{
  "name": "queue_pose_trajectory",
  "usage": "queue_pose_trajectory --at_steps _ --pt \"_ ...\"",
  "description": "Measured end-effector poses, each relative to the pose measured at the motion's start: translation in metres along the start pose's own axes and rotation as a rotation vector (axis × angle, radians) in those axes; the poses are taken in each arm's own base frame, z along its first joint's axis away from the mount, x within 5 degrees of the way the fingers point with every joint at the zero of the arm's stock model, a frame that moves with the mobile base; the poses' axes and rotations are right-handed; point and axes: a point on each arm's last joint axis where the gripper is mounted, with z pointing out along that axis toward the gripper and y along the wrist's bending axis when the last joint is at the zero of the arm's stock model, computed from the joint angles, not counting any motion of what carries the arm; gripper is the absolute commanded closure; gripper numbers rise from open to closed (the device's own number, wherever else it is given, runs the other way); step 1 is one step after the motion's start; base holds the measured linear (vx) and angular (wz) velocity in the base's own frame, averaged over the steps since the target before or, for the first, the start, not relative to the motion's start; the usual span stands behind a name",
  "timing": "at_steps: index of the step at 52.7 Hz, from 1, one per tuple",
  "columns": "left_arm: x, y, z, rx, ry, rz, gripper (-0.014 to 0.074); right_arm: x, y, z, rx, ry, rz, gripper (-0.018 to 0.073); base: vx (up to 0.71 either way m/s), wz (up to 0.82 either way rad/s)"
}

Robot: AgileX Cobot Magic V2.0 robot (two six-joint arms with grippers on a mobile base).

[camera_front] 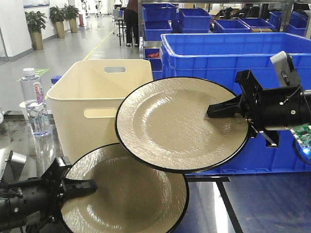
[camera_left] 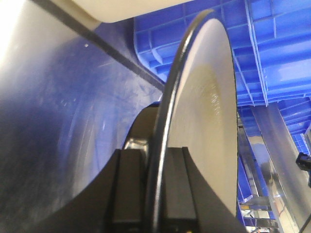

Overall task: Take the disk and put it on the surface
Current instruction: 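Lower the left gripper's plate flat onto the steel table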

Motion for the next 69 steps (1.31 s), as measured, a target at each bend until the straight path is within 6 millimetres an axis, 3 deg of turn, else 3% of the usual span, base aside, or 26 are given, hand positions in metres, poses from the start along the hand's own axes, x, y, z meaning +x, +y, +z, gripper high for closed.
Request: queue_pose_trajectory --at_steps 69 --pt "-0.0023 0.002 0.0001 -0.023 -0.027 0.002 0.0595 -0.0007 -0.0006 0.0 0.007 -0.008 0.011 0.0567 0.0 0.0"
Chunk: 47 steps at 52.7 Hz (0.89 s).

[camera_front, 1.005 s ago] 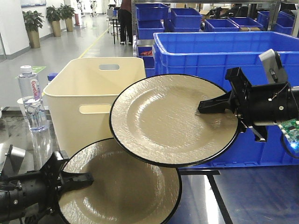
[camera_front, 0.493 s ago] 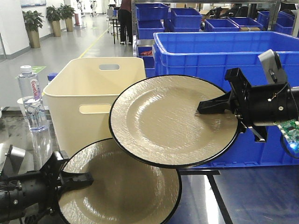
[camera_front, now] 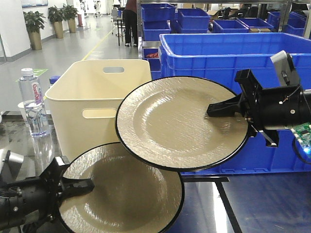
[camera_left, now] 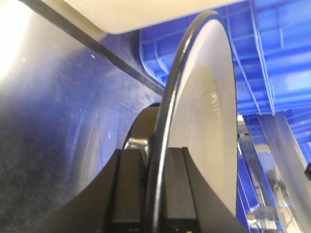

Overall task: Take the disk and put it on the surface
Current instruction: 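Lower the left gripper's plate flat onto the steel table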

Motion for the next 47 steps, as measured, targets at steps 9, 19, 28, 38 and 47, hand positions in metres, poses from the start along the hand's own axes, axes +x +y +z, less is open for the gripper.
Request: queue_pose_trajectory --at_steps 9,19,28,38,47 --pt "0.008 0.001 0.005 -0.02 0.052 0.05 0.0595 0.007 -0.007 -0.001 0.078 0.082 -0.016 0.0566 0.0 0.0" --pt "0.021 0.01 0.021 -0.048 0.145 0.059 0.0594 0.01 -0.011 -0.001 0.126 0.111 -0.049 0.0566 0.0 0.0" --pt "0.029 0.022 0.033 -0.084 0.234 0.073 0.058 0.009 -0.011 -0.001 0.118 0.099 -0.042 0.0566 0.0 0.0" --pt "0.033 0.033 0.04 -0.117 0.287 0.074 0.0505 0.01 -0.012 -0.001 0.131 0.108 -0.071 0.0566 0.0 0.0" --pt "0.034 0.035 0.041 -0.13 0.309 0.092 0.0322 0.01 -0.013 -0.001 0.142 0.111 -0.085 0.0566 0.0 0.0"
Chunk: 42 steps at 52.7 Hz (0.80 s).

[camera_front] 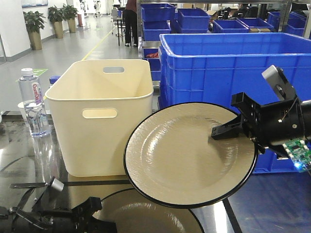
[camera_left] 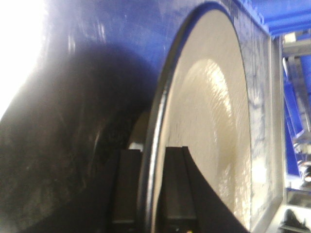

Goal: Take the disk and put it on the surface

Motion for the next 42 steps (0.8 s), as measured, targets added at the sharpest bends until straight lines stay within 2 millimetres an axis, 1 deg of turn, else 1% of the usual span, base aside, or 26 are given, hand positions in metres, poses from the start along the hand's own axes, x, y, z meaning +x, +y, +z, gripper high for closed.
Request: queue_pose_trajectory --at_steps 8,12,16,25,31,38,42 --pt "0.001 0.005 0.001 -0.044 0.013 0.044 0.0154 0.0 0.0 0.0 0.0 0.0 -0.001 0.0566 0.0 0.0" --pt "-0.001 0.008 0.0 -0.054 0.008 0.046 0.0093 0.0 0.0 0.0 0.0 0.0 -0.002 0.0566 0.0 0.0" --pt "-0.005 0.01 -0.004 -0.054 -0.003 0.035 0.0055 0.0 0.0 0.0 0.0 0.0 -0.002 0.0566 0.0 0.0" --pt "-0.018 0.015 -0.024 -0.054 -0.069 0.023 0.0042 -0.002 0.0 0.0 0.004 -0.017 -0.003 0.0564 0.0 0.0" --pt "-0.023 0.01 -0.044 -0.044 -0.139 0.037 0.0042 0.0 -0.004 0.002 -0.007 -0.06 -0.002 0.0564 0.0 0.0" --pt "-0.025 0.0 -0.067 -0.026 -0.222 0.069 0.0042 0.023 -0.019 0.01 -0.055 -0.098 0.052 0.0564 0.0 0.0" --pt "-0.024 -0.007 -0.078 -0.013 -0.257 0.09 0.0042 0.042 -0.028 0.019 -0.068 -0.096 0.085 0.0564 0.0 0.0"
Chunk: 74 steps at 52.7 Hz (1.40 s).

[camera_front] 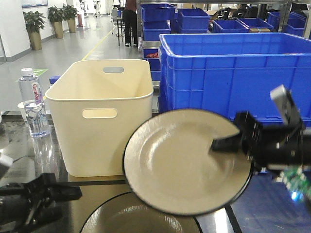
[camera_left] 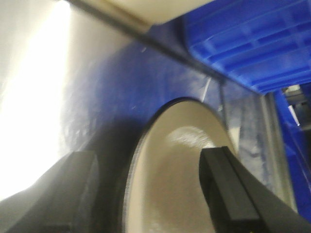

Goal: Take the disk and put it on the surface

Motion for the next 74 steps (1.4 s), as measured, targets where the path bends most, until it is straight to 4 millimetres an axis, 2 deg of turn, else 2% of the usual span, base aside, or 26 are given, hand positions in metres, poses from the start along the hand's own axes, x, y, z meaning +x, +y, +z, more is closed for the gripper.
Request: queue_pose_trajectory --at_steps 8,15,16,23,29,35,41,50,59,67,74 --pt "0.0 -0.013 -0.014 0.028 -0.047 0.036 0.0042 0.035 -0.017 0.019 0.003 0.073 0.02 0.0564 0.0 0.0" --pt "0.0 -0.02 -0.022 0.041 -0.084 0.051 0.0042 0.054 -0.016 0.035 -0.008 0.147 -0.002 0.0564 0.0 0.0" --pt "-0.001 -0.022 -0.024 0.057 -0.104 0.033 0.0042 0.062 -0.014 0.045 -0.023 0.186 -0.04 0.0559 0.0 0.0" --pt "-0.002 -0.022 -0.024 0.054 -0.116 0.025 0.0042 0.066 -0.016 0.052 -0.022 0.208 -0.061 0.0534 0.0 0.0" --pt "-0.003 -0.021 -0.024 0.046 -0.125 0.024 0.0042 0.067 -0.021 0.057 -0.011 0.219 -0.054 0.0478 0.0 0.0" --pt "-0.003 -0.02 -0.024 0.043 -0.13 0.023 0.0042 0.067 -0.025 0.06 0.001 0.219 -0.047 0.0378 0.0 0.0" --pt "-0.003 -0.021 -0.024 0.043 -0.13 0.022 0.0042 0.067 -0.025 0.062 -0.004 0.218 -0.032 0.0239 0.0 0.0" --pt "-0.003 -0.021 -0.024 0.044 -0.131 0.021 0.0042 0.067 -0.024 0.062 -0.013 0.22 -0.044 0.0073 0.0 0.0" --pt "-0.004 -0.02 -0.024 0.04 -0.137 0.02 0.0043 0.061 -0.027 0.056 -0.014 0.199 -0.094 0.0034 0.0 0.0" --pt "-0.006 -0.02 -0.026 0.025 -0.172 0.019 0.0043 0.041 -0.031 0.027 0.022 0.107 -0.157 0.0036 0.0 0.0" --pt "-0.007 -0.021 -0.027 0.029 -0.177 0.015 0.0046 0.031 -0.035 0.001 0.077 0.072 -0.224 0.0036 0.0 0.0"
